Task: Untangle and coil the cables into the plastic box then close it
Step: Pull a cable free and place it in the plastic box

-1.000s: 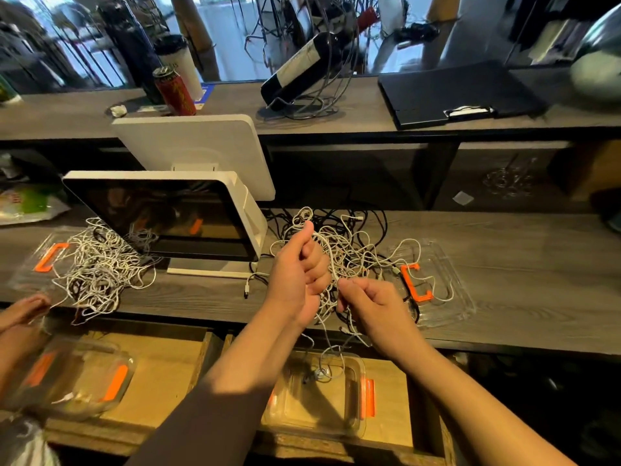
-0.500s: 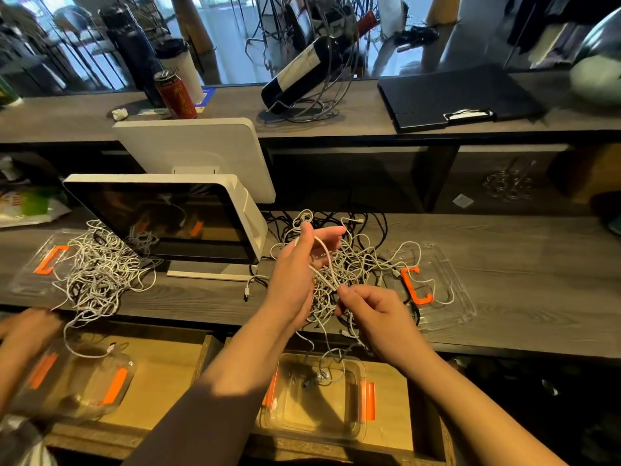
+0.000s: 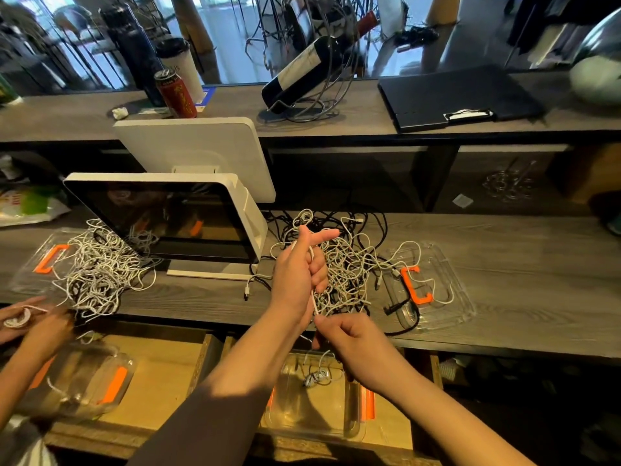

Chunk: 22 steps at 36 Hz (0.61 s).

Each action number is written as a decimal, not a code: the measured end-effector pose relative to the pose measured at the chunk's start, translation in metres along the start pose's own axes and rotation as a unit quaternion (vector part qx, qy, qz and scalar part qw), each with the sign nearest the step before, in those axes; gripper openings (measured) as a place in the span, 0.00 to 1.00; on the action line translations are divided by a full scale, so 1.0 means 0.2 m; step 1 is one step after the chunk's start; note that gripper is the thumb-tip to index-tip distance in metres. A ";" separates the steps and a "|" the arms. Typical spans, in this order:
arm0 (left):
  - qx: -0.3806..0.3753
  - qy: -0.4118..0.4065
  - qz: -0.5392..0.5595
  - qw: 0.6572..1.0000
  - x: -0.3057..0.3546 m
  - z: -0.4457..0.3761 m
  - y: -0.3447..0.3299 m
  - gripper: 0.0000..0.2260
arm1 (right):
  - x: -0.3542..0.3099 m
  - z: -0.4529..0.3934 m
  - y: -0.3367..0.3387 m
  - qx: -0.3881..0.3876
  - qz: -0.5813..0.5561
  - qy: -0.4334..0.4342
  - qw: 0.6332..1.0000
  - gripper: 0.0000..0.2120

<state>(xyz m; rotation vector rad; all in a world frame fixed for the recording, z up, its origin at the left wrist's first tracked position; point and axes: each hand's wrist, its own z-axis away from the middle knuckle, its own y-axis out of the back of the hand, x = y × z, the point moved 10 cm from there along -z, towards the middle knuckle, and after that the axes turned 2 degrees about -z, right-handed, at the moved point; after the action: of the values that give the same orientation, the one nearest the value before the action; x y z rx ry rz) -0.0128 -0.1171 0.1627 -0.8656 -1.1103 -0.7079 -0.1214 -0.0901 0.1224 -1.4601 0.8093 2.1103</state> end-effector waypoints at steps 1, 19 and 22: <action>0.002 0.000 -0.008 1.000 -0.01 0.00 0.00 0.22 | 0.00 0.00 0.00 0.001 0.009 0.002 1.000 0.22; -0.170 0.260 -0.311 0.898 -0.39 0.09 -0.02 0.27 | -0.22 0.04 0.20 0.035 0.247 0.085 0.965 0.04; -0.226 0.309 -0.249 0.890 -0.45 0.14 -0.05 0.29 | -0.20 0.02 0.28 0.052 0.275 0.082 0.957 0.08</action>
<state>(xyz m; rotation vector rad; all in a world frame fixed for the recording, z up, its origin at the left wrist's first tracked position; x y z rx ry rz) -0.0610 -0.0918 0.0849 -0.6515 -0.5790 -1.5947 -0.1462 -0.1295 0.1730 -1.4904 1.5133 2.2957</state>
